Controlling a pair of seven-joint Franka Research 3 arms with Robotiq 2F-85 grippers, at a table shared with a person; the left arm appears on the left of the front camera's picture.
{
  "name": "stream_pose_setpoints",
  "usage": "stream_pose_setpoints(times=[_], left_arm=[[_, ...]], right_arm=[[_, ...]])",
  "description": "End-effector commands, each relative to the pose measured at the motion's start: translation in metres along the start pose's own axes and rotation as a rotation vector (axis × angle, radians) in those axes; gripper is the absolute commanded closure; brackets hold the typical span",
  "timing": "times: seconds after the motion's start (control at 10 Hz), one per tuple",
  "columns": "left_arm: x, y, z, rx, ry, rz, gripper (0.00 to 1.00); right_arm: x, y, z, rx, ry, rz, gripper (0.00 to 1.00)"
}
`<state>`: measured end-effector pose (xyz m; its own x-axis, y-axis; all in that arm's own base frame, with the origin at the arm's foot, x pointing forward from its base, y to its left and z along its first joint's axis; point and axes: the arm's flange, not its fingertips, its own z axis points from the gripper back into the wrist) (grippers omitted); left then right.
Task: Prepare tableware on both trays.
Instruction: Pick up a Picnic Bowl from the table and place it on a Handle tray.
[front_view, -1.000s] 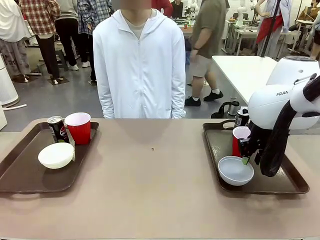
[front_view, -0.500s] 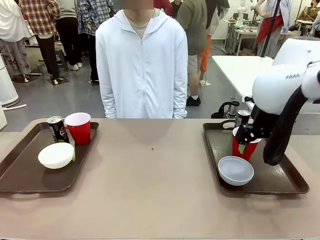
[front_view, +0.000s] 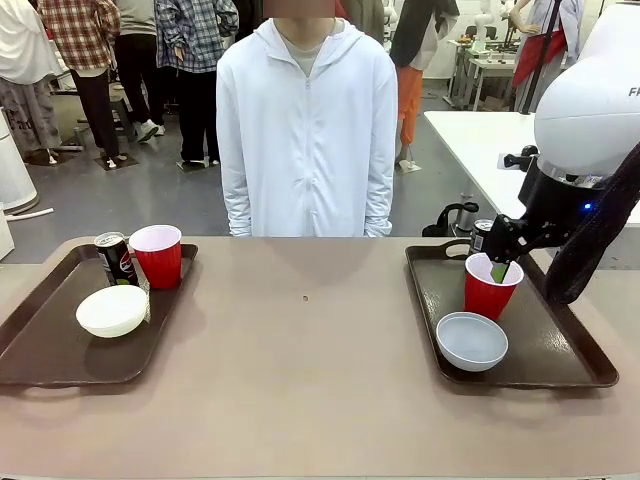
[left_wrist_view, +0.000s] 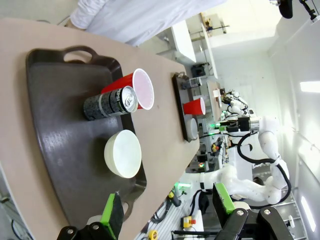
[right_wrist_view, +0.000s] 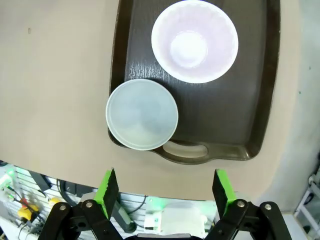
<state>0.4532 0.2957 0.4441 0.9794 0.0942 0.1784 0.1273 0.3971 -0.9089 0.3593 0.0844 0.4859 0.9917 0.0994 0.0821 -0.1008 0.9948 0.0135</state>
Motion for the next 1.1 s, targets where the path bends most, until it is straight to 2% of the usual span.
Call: stream_pose_setpoints(times=[0.0, 1.0], left_arm=[[-0.0018, -0.0018, -0.0002, 0.008, -0.006, 0.001, 0.05], [-0.0018, -0.0018, -0.0002, 0.008, -0.006, 0.001, 0.05]], right_arm=[[0.0057, -0.0016, -0.0169, 0.001, 0.003, -0.004, 0.02], [0.0047, -0.0007, -0.015, 0.001, 0.019, -0.002, 0.01]])
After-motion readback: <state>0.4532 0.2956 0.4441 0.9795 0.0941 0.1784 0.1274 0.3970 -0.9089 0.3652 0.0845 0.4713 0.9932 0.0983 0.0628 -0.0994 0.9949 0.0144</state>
